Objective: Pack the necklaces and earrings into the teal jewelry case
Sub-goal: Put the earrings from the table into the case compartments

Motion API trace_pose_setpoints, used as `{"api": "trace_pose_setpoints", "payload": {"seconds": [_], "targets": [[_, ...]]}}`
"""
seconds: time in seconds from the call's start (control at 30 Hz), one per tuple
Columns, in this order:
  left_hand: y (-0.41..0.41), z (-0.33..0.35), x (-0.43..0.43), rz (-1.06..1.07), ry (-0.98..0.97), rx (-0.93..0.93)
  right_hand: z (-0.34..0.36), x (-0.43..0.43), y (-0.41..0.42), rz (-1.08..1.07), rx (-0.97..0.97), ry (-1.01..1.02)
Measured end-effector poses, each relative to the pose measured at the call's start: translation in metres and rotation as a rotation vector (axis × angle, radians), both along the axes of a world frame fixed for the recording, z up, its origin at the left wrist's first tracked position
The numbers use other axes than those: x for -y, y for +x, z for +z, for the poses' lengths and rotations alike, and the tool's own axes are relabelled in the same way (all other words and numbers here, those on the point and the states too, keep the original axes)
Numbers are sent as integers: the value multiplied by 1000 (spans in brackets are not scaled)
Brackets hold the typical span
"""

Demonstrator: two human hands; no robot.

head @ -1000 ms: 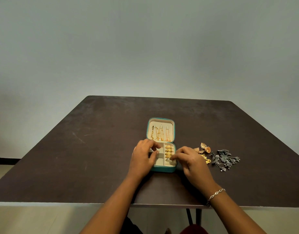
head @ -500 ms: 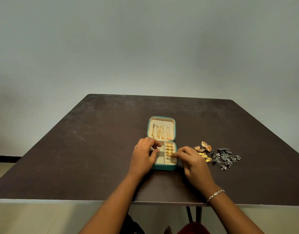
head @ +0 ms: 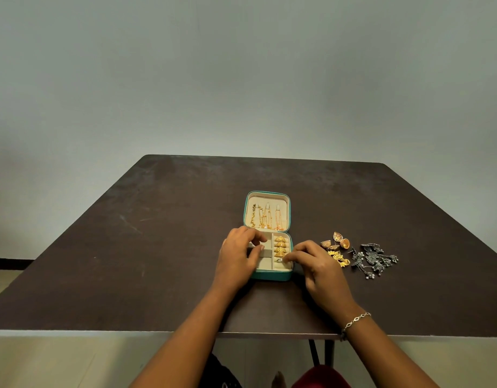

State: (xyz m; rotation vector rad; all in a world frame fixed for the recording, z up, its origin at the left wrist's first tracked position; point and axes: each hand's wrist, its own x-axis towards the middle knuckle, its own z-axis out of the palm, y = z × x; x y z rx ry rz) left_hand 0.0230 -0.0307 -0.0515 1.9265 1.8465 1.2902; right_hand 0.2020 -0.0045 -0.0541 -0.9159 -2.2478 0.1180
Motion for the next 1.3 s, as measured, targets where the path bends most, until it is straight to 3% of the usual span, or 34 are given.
{"api": "trace_pose_setpoints", "payload": {"seconds": [0.57,0.97,1.3], "targets": [[2,-3,3,56,101,52,8,-10,10,54,-20,-59],[4,-5,7,109,251,-95,8,-6,75,72,190,105],[57,4,5,90,400,-63,2,-34,126,-250,-151,34]]}}
